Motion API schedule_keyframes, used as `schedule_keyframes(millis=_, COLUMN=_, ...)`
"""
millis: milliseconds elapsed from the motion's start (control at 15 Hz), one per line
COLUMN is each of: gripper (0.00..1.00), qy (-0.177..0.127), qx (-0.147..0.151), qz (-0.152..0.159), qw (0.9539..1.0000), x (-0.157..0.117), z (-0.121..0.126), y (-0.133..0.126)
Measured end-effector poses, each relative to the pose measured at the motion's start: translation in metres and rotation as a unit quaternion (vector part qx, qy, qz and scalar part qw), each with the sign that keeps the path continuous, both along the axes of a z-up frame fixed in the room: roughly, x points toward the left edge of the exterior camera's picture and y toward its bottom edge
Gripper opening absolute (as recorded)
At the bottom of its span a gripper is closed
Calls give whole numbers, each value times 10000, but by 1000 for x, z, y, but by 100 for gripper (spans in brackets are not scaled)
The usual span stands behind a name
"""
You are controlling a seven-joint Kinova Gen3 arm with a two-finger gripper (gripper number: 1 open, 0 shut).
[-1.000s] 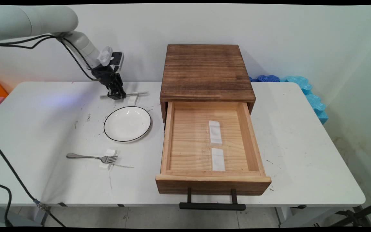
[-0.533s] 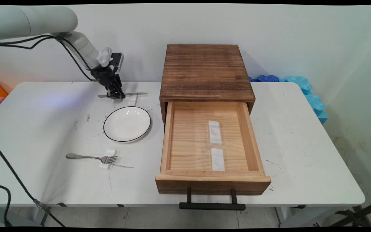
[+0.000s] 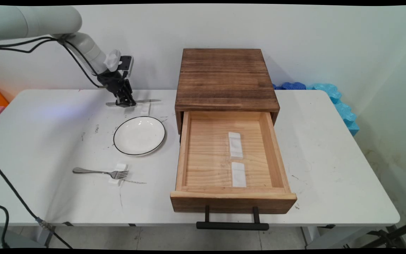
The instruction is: Place the picked object into the drawer
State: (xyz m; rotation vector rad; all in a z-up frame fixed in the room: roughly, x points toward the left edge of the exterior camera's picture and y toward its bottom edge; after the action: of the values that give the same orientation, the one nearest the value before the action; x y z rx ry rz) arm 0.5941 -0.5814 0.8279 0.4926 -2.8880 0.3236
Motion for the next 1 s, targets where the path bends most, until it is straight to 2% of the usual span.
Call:
schedule_keyframes(millis=467, gripper=0, qy=-35, qx=-255, qz=127, qw=9996, x=-4, z=32, y=25)
schedule_keyframes(millis=1000, gripper=0, qy=3, qx=-461, qz=19, qw=9989, x=-38, z=82, y=89)
